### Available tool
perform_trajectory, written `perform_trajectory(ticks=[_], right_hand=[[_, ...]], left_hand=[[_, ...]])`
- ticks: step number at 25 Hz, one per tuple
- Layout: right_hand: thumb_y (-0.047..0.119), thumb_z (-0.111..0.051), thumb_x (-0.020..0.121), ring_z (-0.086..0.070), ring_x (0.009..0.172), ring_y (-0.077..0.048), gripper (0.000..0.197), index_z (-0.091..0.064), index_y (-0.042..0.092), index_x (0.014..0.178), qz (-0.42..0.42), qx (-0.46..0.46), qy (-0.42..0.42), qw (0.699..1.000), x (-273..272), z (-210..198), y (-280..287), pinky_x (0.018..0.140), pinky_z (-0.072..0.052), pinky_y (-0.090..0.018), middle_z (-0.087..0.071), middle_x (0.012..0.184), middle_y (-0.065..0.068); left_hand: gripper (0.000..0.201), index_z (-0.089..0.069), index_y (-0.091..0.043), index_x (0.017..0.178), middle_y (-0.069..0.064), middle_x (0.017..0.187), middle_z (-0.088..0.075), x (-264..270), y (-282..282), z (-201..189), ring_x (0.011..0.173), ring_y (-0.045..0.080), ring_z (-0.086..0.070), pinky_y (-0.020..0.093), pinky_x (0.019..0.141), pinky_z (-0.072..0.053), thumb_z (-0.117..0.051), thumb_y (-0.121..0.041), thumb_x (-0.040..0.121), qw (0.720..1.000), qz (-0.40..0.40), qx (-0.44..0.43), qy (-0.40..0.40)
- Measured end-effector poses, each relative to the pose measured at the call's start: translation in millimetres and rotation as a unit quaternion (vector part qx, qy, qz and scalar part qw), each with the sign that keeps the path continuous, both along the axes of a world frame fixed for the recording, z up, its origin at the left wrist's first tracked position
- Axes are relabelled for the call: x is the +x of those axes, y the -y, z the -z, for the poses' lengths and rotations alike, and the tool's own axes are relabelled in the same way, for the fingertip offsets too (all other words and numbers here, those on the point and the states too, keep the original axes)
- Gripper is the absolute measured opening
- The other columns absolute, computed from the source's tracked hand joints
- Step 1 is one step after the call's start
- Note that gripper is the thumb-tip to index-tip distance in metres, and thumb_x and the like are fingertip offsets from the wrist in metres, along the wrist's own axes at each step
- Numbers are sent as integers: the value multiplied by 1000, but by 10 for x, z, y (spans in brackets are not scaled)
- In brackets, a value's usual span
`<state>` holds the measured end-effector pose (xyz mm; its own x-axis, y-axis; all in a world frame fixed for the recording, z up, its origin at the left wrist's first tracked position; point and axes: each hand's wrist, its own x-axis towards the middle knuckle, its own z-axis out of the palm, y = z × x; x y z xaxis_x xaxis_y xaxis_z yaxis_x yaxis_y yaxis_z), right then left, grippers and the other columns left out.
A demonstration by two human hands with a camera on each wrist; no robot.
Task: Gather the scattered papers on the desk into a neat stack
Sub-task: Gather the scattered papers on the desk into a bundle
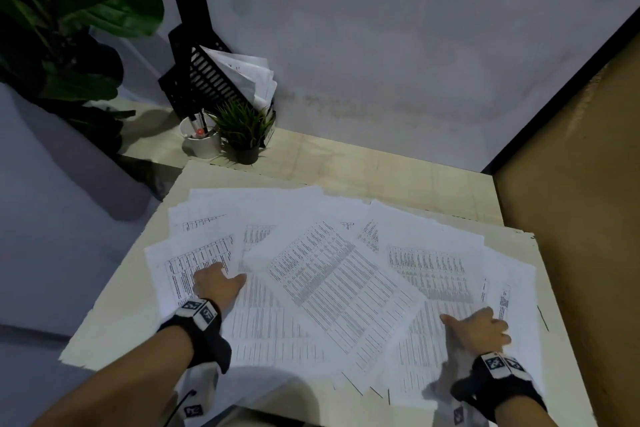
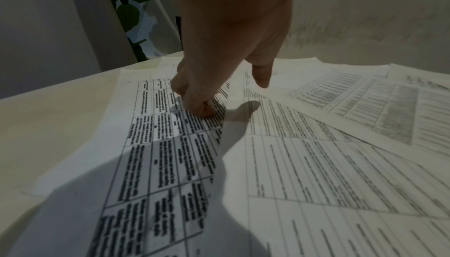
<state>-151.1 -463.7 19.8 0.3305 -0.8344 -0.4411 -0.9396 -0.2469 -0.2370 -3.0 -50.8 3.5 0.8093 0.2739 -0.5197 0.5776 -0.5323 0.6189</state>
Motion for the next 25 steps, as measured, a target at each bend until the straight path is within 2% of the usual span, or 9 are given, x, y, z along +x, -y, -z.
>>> perform_trajectory(ticks=[3,7,9,12,14,16,20,22,25], right_hand=[[41,-78,66,-56,97,-33,62,-50,3,106,-30,9,-3,1000,29,50,-60,81,-48,-43,-56,105,-20],[44,-76,64,-35,123,-44,84,-37,4,127,21,-27,-37,999,68,-10,-79,96,-37,-54,-34,135,-25],[42,-77,65,-44,117,-44,89,-32,0,129,39,13,-22,999,33,21,-37,91,-44,-48,-39,133,-27],[44,-73,69,-48,114,-38,73,-46,3,123,-24,35,-26,999,70,63,-79,92,-44,-44,-53,124,-21],[46,-65,75,-39,119,-37,57,-53,9,116,-49,2,-48,998,160,-11,-206,97,-37,-45,-46,127,-18],[48,-53,84,-36,121,-37,55,-51,8,121,-35,0,-23,999,225,-72,-314,100,-34,-47,-41,130,-19],[67,-19,86,-49,111,-40,82,-50,-3,118,-27,61,97,993,381,-54,-406,97,-38,-46,-52,121,-29],[75,-10,77,-58,97,-39,98,-56,-6,106,-1,91,141,986,471,-84,-464,86,-45,-41,-60,107,-29],[81,-18,74,-58,96,-36,100,-56,-5,109,-8,121,157,980,529,-167,-540,79,-41,-36,-61,108,-23]], left_hand=[[87,-33,2,134,21,143,-25,-22,144,-17,130,40,-36,45,103,-38,-74,-34,67,998,-7,-58,-19],[75,-33,-2,136,23,144,-24,23,207,-29,129,41,-34,47,104,-36,-64,-39,78,997,-27,-14,-70],[80,-34,-1,133,23,143,-21,55,271,-59,125,43,-35,48,101,-39,-65,-44,75,996,-48,-27,-66],[94,-41,6,124,27,132,-41,73,407,-9,112,40,-51,50,90,-51,-77,-45,53,994,-30,-78,-70],[78,-44,2,120,25,132,-46,70,461,-37,112,40,-53,48,93,-48,-77,-36,61,994,-18,-83,-67],[79,-41,-6,131,22,142,-32,58,468,-15,123,41,-42,45,102,-40,-70,-44,69,996,34,-29,-80],[70,-50,-21,127,16,145,-20,40,611,-25,131,40,-29,50,109,-32,-64,-55,67,993,86,-6,-79],[78,-36,-17,136,17,145,-16,64,697,-17,133,41,-25,51,109,-31,-66,-48,72,995,73,-5,-70],[100,-13,-5,143,21,148,-11,120,779,-3,134,40,-26,50,107,-34,-74,-35,69,995,0,-74,-64]])
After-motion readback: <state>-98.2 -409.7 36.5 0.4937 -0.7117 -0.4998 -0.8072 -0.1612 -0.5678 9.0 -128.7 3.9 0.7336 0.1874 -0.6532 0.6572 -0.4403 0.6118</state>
